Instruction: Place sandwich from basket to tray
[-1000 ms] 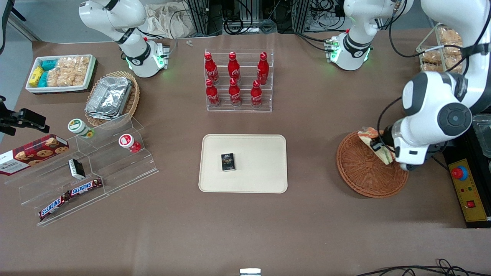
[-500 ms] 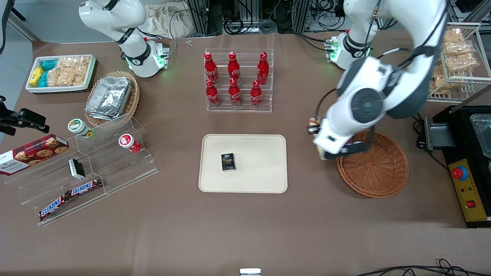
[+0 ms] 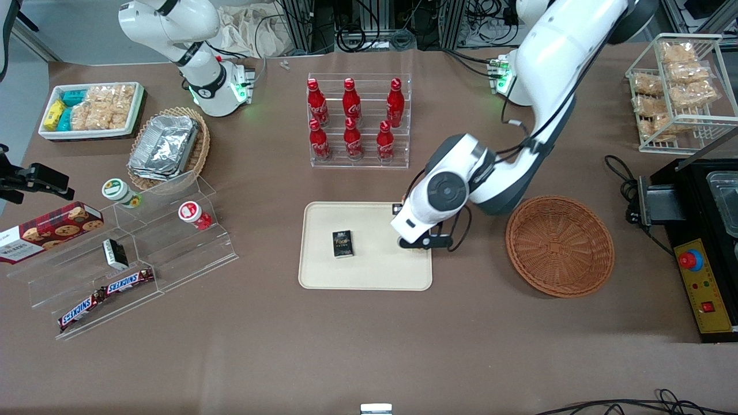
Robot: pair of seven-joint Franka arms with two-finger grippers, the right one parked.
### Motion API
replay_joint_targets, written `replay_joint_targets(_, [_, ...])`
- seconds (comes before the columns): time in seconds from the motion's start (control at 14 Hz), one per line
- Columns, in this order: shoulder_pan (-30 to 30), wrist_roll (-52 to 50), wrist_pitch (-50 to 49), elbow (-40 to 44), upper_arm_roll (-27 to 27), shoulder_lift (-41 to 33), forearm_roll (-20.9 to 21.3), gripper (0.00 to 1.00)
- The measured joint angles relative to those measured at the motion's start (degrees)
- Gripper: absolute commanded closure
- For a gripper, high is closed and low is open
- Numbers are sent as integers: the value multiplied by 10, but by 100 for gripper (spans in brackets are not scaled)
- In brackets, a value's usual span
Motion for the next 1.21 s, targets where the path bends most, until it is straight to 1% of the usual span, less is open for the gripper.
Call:
replay_joint_targets(0.14, [-5, -16, 5, 34, 0, 40, 38, 100])
replay_joint_targets(0.21, [-6, -20, 5, 50, 0, 55, 48, 100])
replay_joint_targets(0.43, [-6, -21, 5, 72, 1, 72, 57, 100])
replay_joint_targets(0.57, [-6, -22, 5, 73, 2, 73, 57, 56])
replay_joint_targets(0.64, [-6, -24, 5, 74, 2, 73, 57, 13])
replay_joint_targets(0.71, [-6, -24, 5, 74, 2, 74, 57, 0])
replay_joint_targets(1.0, [-6, -25, 2, 77, 3, 75, 58, 0])
replay_joint_targets(1.21, [-6, -27, -26, 84, 3, 73, 58, 0])
